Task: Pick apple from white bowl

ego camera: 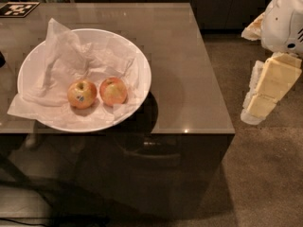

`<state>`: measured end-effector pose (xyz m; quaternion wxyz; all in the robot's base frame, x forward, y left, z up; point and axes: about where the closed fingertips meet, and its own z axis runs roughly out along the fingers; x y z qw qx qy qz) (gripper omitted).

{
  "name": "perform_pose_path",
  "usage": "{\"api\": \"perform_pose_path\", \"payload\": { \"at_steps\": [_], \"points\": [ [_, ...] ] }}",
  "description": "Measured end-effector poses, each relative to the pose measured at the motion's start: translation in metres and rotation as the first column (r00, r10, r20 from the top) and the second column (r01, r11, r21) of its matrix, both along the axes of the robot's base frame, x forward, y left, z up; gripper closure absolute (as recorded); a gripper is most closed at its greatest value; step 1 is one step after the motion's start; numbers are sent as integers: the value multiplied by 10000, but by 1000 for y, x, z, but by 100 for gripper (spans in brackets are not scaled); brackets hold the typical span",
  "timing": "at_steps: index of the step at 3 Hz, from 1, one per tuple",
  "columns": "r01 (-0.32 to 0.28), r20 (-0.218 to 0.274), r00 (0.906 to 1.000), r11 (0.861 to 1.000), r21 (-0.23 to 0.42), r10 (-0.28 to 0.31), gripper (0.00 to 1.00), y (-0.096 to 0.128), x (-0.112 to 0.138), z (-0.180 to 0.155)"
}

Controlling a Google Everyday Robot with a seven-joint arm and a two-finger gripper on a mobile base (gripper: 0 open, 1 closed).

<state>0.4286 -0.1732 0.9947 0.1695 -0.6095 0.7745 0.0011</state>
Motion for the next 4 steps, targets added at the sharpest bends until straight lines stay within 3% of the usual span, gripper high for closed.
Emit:
{"api": "perform_pose_path", "payload": {
  "at_steps": [1,3,4],
  "points": [
    [0,0,10000,10000,0,0,0,0,0,0],
    [-592,600,9965,9982,132,583,0,39,0,23],
    [-594,602,9965,9981,136,585,0,39,0,23]
  ]
}}
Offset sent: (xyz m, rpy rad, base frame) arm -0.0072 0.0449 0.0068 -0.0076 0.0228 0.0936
